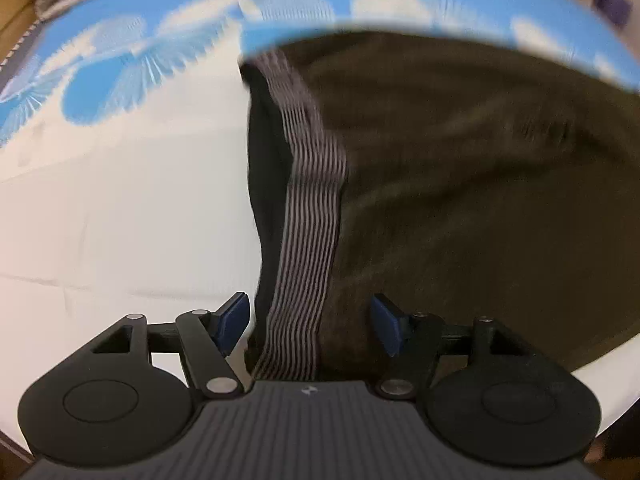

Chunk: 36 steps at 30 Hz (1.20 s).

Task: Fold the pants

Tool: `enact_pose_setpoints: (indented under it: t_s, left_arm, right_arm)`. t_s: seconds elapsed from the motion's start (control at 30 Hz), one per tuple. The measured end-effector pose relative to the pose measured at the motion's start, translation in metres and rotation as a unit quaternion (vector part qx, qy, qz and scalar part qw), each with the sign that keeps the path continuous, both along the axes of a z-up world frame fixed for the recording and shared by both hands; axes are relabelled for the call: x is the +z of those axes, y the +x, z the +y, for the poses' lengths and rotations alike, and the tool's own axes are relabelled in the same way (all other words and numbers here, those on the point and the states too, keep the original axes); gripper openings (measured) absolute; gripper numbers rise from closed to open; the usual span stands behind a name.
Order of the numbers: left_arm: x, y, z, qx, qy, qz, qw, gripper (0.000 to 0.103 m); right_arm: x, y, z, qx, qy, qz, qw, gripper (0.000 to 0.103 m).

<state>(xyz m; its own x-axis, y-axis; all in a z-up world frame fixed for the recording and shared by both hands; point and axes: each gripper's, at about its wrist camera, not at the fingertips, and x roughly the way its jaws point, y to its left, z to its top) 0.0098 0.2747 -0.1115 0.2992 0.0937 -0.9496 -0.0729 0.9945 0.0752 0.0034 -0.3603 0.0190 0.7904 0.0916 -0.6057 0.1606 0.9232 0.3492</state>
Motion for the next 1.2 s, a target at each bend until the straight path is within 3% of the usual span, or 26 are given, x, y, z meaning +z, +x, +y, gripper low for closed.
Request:
enact_pose_setpoints:
  t_s: [0.1,0.23,0.27,0.4,0.5,0.57,0.67,0.77,0.83,0.9,0.97,1.03,1.2]
  left_arm:
    - [-0.016,0.001,-0.004,-0.014,0.015,0.02,0.9996,0.07]
    - [-0.01,0.0,-0.004,-0.027,0.007,0.015,0.9995,0.018]
    - [-0.006,0.0,-0.001,-0.017,0.008,0.01,0.9998,0.012]
    - [0.013,-0.008,0.007,0.008,0.004,-0.02,0.9998,0.012]
    - [0.004,-0.012,0.003,-0.012,0.025,0.01,0.9996,0.014]
    - [0.006,-0.012,0.004,-0.005,0.043,0.008,0.999,0.022]
    - [0.027,-0.015,0.006,0.01,0.035,-0.046,0.9983,0.025]
    - [0.042,-0.017,0.0,-0.005,-0.018,-0.082,0.9965,0.027]
    - [0.04,-0.019,-0.013,-0.031,-0.03,-0.074,0.9963,0.028]
    - [0.028,-0.018,-0.026,-0.064,-0.035,-0.043,0.9964,0.037]
    - [0.009,-0.018,-0.032,-0.083,-0.017,0.005,0.9964,0.046]
    - [-0.008,-0.02,-0.038,-0.101,0.014,0.045,0.9938,0.046]
    - [0.002,-0.019,-0.037,-0.09,0.004,0.026,0.9956,0.047]
  right_arm:
    - [-0.001,0.0,0.0,-0.002,0.001,0.001,1.0,0.046]
    - [0.0,0.0,0.001,-0.002,-0.002,0.002,1.0,0.047]
    - [0.0,0.0,0.002,-0.002,-0.003,0.002,1.0,0.047]
    - [-0.001,0.0,0.001,-0.006,-0.002,0.003,1.0,0.047]
    - [-0.001,0.0,0.002,-0.006,-0.007,0.004,1.0,0.047]
    - [-0.002,0.001,0.003,-0.005,-0.013,0.006,1.0,0.047]
    - [-0.002,0.001,0.001,-0.009,-0.011,0.01,1.0,0.047]
    - [-0.003,0.001,0.0,-0.008,-0.015,0.012,1.0,0.047]
    - [-0.003,0.002,0.004,-0.006,-0.039,0.014,0.999,0.047]
    - [-0.003,0.003,0.012,0.001,-0.077,0.019,0.997,0.047]
    - [-0.004,0.003,0.018,0.012,-0.102,0.022,0.994,0.047]
    - [-0.005,0.003,0.024,0.023,-0.123,0.023,0.992,0.047]
    - [-0.006,0.004,0.033,0.045,-0.155,0.027,0.987,0.049]
